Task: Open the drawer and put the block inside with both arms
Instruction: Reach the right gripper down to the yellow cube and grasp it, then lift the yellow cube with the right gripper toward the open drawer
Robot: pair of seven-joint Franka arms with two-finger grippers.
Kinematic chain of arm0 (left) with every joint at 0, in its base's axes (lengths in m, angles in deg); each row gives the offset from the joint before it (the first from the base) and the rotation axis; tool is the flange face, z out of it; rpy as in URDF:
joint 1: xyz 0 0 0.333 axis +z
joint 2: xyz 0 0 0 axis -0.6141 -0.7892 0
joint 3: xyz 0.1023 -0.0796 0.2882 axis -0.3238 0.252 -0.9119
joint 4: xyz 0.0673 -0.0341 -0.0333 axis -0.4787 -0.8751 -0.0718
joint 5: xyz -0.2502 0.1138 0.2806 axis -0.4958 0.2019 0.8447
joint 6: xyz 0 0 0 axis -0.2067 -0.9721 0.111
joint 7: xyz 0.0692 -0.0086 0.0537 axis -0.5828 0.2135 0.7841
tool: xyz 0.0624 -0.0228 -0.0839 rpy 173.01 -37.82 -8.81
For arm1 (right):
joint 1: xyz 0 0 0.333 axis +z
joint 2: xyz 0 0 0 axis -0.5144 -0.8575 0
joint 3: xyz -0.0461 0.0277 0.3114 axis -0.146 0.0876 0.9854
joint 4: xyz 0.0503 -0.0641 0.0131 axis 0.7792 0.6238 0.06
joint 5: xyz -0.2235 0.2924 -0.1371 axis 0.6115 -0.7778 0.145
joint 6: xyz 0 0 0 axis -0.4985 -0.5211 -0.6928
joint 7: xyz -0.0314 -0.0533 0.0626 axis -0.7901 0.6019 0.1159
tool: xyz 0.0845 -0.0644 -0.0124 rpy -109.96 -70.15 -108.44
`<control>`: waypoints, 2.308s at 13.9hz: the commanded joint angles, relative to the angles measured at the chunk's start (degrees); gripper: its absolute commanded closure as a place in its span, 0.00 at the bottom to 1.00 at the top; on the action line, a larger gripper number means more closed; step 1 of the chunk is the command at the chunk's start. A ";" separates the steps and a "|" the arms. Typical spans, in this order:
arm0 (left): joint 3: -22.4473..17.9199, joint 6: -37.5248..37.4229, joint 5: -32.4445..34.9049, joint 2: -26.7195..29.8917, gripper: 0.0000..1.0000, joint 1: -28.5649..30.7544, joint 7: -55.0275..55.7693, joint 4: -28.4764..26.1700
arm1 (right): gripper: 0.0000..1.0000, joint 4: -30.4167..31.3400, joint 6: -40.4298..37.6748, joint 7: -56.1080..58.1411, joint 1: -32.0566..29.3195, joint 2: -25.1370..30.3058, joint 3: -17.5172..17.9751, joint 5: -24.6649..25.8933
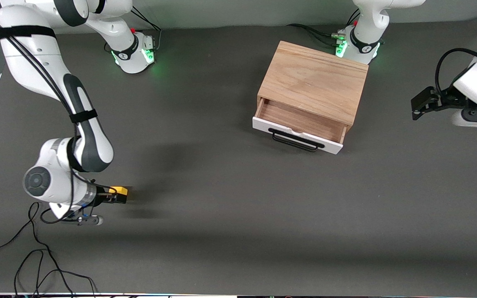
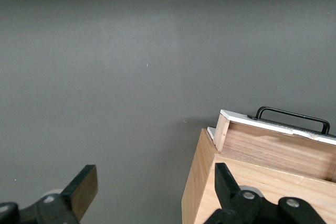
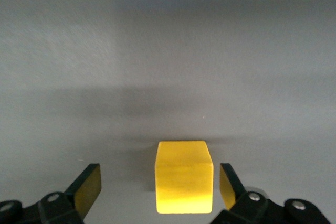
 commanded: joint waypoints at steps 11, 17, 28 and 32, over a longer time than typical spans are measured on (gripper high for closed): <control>-0.54 0.66 0.85 1.87 0.01 2.54 -8.88 -2.63 | 1.00 4.43 2.01 -0.10 0.90 3.24 0.08 -0.96; -0.45 0.91 0.85 3.18 0.01 2.45 -8.79 -4.12 | 1.00 -17.36 -24.72 -13.08 3.89 6.30 7.35 -2.90; -0.54 2.24 0.76 4.77 0.01 2.54 -8.53 -6.50 | 1.00 -34.97 -26.16 -59.58 24.69 0.54 23.99 6.58; -0.54 2.32 0.67 4.69 0.01 2.54 -8.53 -6.50 | 1.00 -34.97 -20.97 -64.61 31.30 -4.74 23.90 8.97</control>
